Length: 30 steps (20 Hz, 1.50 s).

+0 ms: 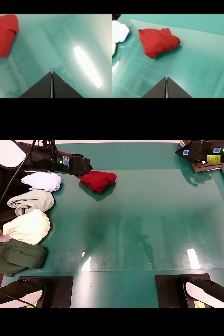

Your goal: Fold the shirts.

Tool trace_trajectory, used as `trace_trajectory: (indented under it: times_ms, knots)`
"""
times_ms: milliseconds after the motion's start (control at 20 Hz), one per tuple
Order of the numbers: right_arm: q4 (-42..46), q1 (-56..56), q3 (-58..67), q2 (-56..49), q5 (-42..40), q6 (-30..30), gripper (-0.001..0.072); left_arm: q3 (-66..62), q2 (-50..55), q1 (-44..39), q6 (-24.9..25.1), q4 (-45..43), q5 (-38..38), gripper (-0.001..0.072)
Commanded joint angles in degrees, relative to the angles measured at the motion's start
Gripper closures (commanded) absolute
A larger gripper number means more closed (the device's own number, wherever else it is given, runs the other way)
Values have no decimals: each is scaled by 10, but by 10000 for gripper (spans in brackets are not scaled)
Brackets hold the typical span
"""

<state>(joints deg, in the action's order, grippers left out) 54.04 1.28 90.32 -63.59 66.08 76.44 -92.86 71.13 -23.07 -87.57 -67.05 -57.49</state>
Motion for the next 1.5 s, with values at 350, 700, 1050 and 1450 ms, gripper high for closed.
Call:
trace_trajectory:
  times_ms: [350, 700, 1050, 1450]
  knots:
    - [0, 0, 0, 0, 0, 0, 698, 0, 0, 0, 0, 0, 0, 684]
    - [0, 0, 0, 0, 0, 0, 698, 0, 32, 3, -3, -53, 148, 24]
    - [-5, 0, 0, 0, -16, 0, 698, 0, 233, 38, -106, -85, 166, 24]
    - [-5, 0, 0, 0, -16, 0, 698, -1, 347, 39, -106, -63, 284, 25]
